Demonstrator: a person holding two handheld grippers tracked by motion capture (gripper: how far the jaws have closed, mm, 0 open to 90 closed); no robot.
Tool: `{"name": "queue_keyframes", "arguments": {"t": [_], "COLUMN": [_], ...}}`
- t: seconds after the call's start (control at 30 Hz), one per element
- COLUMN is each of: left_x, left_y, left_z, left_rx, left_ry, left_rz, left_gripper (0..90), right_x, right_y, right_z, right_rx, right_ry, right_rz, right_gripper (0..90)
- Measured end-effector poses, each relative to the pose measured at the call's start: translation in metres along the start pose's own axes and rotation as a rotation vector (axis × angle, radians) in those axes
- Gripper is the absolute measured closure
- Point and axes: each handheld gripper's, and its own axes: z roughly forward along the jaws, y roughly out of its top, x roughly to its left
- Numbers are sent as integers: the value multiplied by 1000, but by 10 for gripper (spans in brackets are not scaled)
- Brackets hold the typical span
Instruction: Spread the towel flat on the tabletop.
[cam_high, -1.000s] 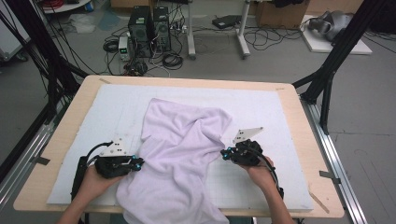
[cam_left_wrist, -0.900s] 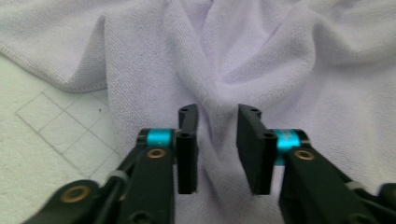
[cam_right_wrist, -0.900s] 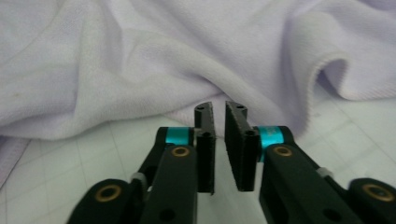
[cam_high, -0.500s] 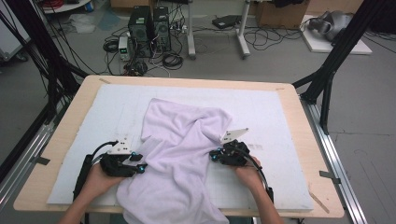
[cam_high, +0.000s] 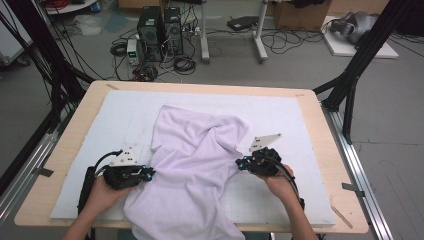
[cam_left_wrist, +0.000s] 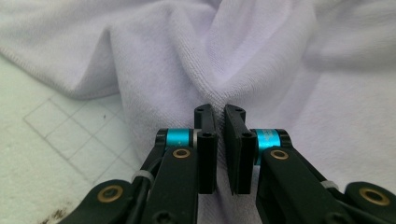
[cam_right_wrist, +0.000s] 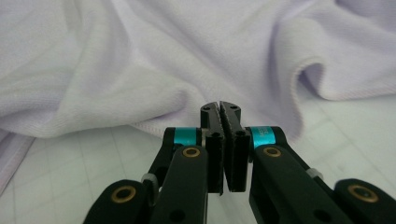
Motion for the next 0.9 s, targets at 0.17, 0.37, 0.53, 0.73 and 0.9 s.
{"name": "queue_keyframes", "arguments": {"t": [0.17, 0.37, 0.53, 0.73, 0.9], "left_x": [-6, -2, -3, -6, -11], "left_y": [9, 10, 7, 4, 4], "left_z": [-4, 1, 10, 24, 22], "left_rx": [-34, 3, 73, 138, 126], "left_ry": [-33, -7, 0, -12, -31], "left_rz": [17, 12, 43, 79, 80], "left_gripper": [802, 554, 571, 772, 865], "right_x": [-13, -9, 23, 54, 59], "right_y": [-3, -3, -9, -13, -9], "right_z": [-21, -23, -8, 19, 42], "right_rx": [-4, -53, -78, -49, -29], "right_ry": [-51, -54, 36, 98, 110], "right_rz": [20, 51, -15, -77, -95], "right_gripper": [889, 724, 662, 582, 744]}}
